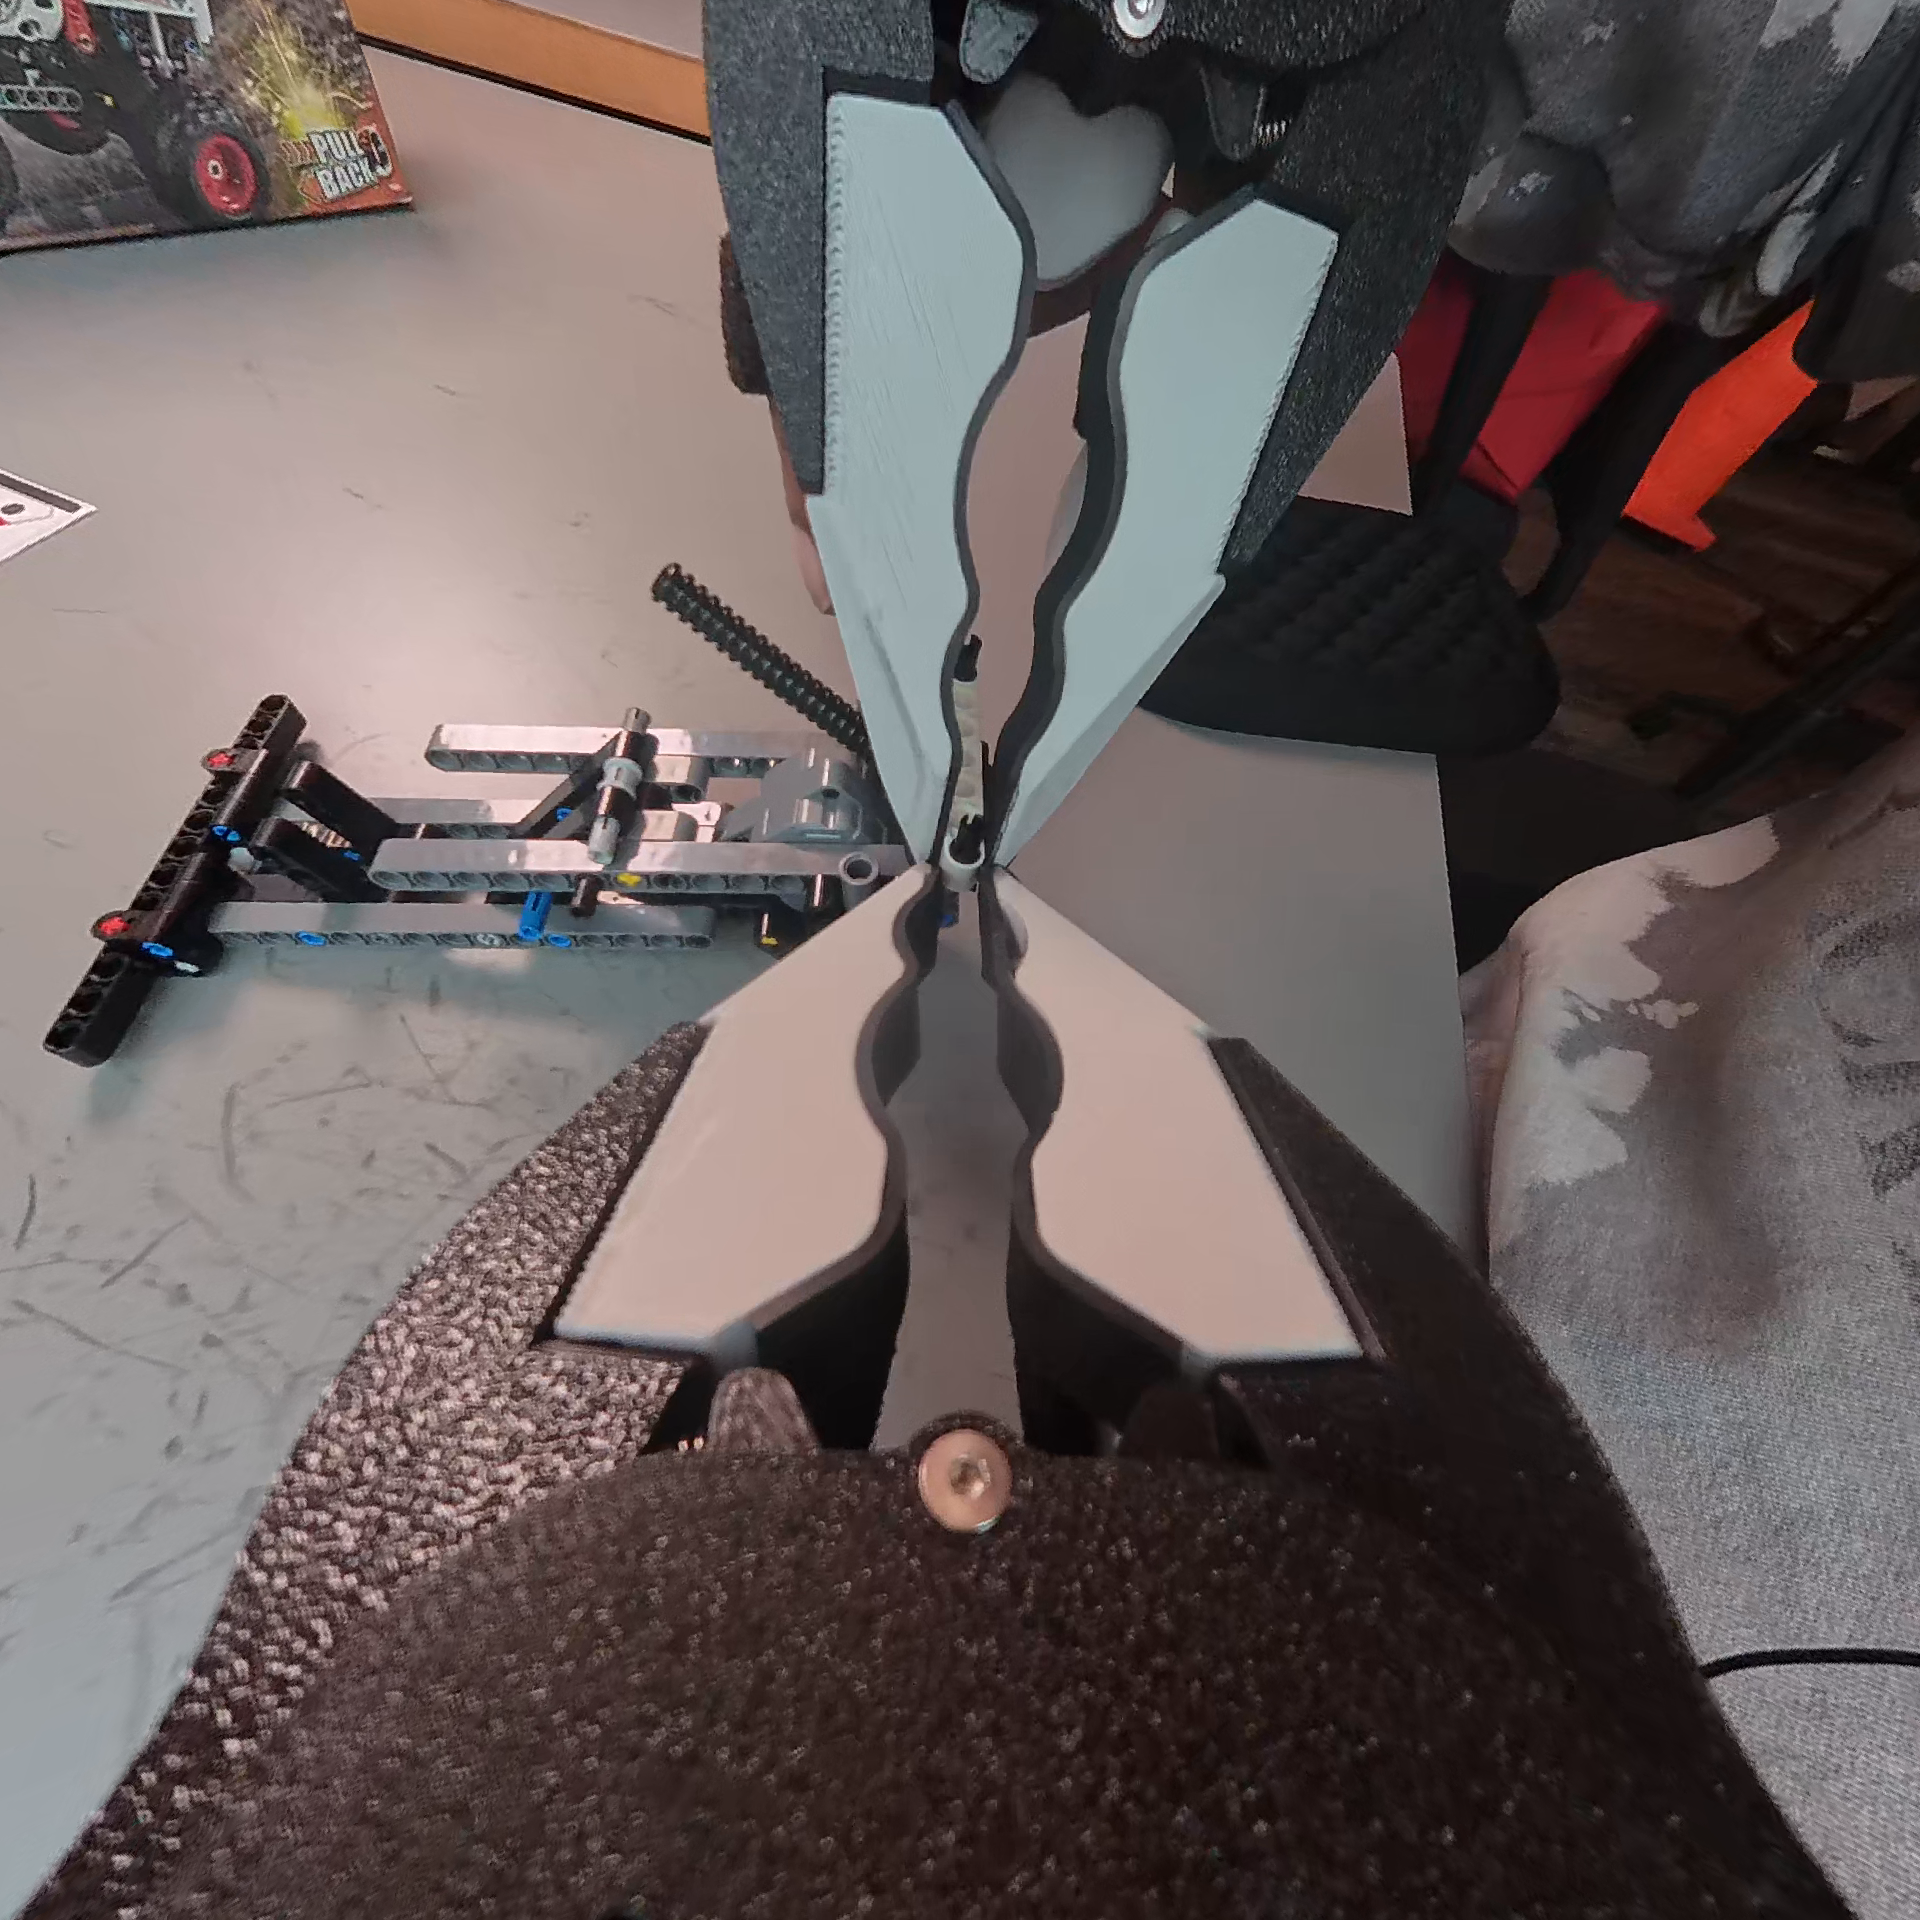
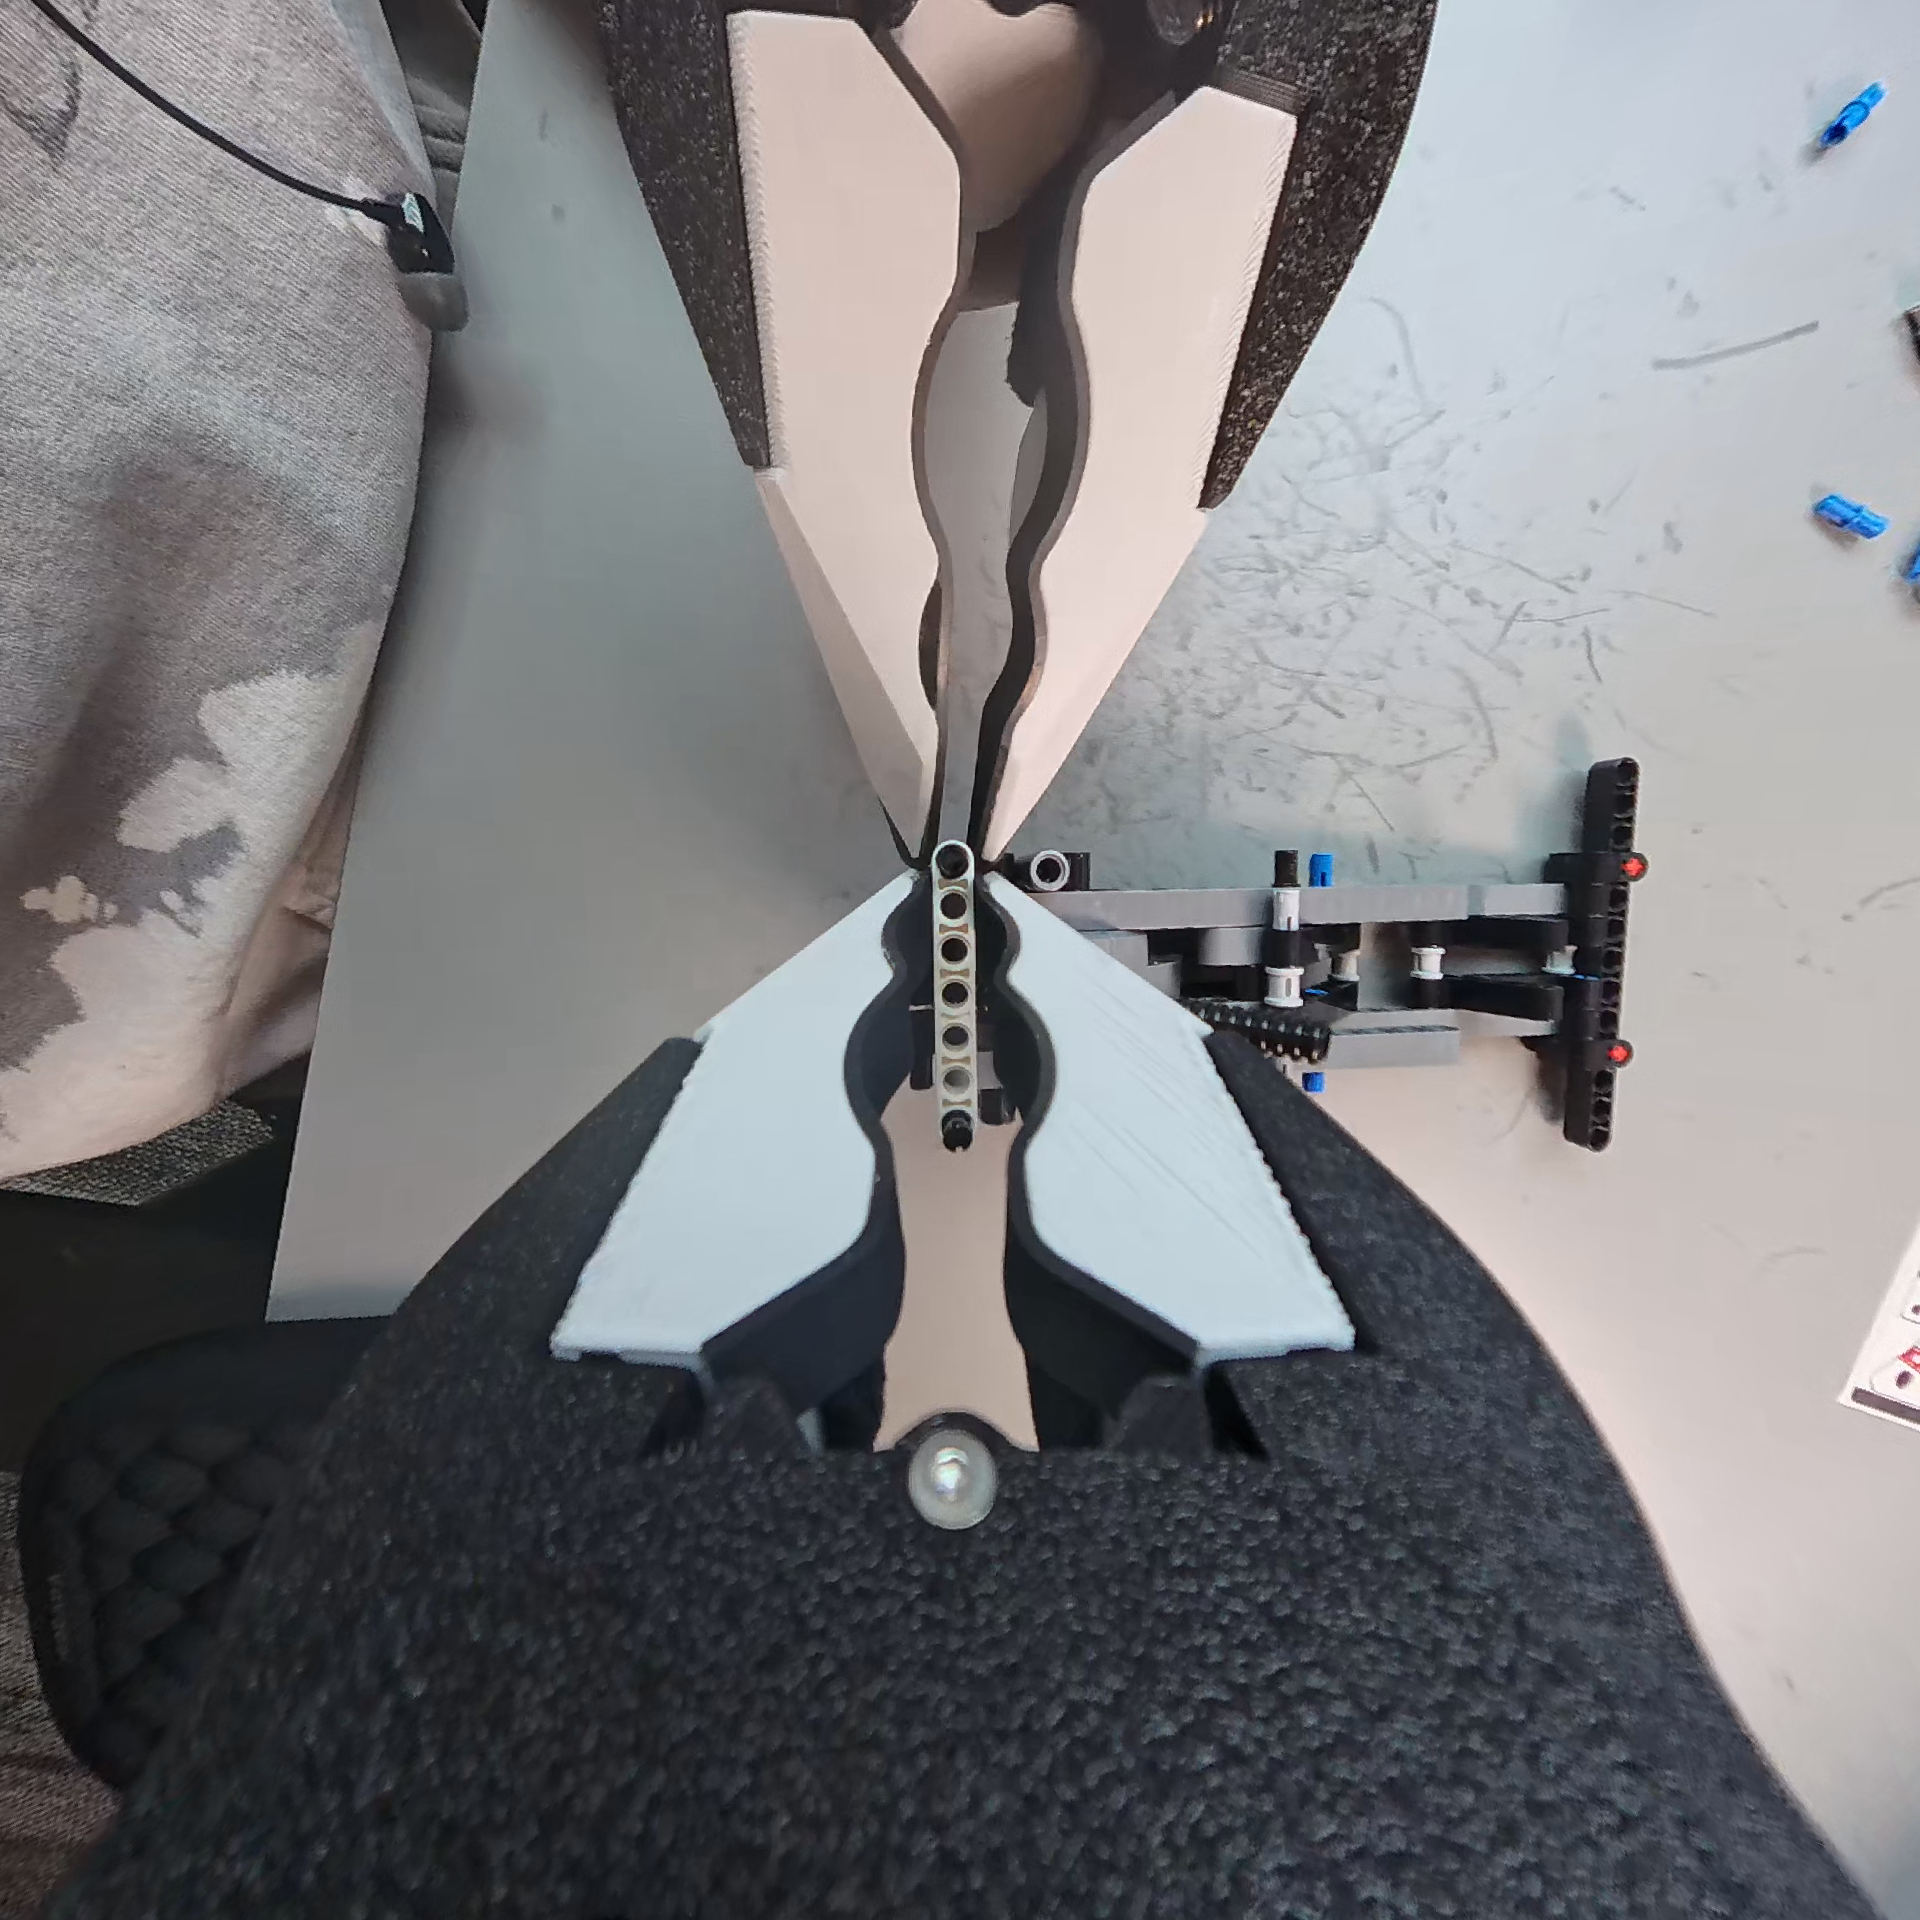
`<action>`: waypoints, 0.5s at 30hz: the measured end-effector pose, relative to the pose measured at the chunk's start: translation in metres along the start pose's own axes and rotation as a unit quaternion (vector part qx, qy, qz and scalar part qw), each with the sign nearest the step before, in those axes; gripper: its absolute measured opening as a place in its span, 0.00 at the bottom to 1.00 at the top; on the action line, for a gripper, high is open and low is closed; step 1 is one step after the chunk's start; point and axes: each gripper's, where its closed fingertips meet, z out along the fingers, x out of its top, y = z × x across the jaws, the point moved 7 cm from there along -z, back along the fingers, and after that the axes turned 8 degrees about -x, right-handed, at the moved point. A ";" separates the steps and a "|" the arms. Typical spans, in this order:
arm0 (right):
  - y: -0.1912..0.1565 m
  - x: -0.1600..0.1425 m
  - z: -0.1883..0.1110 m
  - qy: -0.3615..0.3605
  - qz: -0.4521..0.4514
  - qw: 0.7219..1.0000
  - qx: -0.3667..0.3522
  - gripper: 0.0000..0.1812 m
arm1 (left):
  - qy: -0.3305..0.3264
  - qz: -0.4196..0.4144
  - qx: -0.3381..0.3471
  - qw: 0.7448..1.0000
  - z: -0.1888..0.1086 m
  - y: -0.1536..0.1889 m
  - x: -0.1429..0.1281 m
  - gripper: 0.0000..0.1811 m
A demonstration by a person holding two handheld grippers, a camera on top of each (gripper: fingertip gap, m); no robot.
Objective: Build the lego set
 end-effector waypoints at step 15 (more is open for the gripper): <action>0.000 0.001 0.001 -0.003 -0.010 1.000 0.010 0.04 | 0.004 0.012 0.001 1.000 -0.002 0.002 0.001 0.04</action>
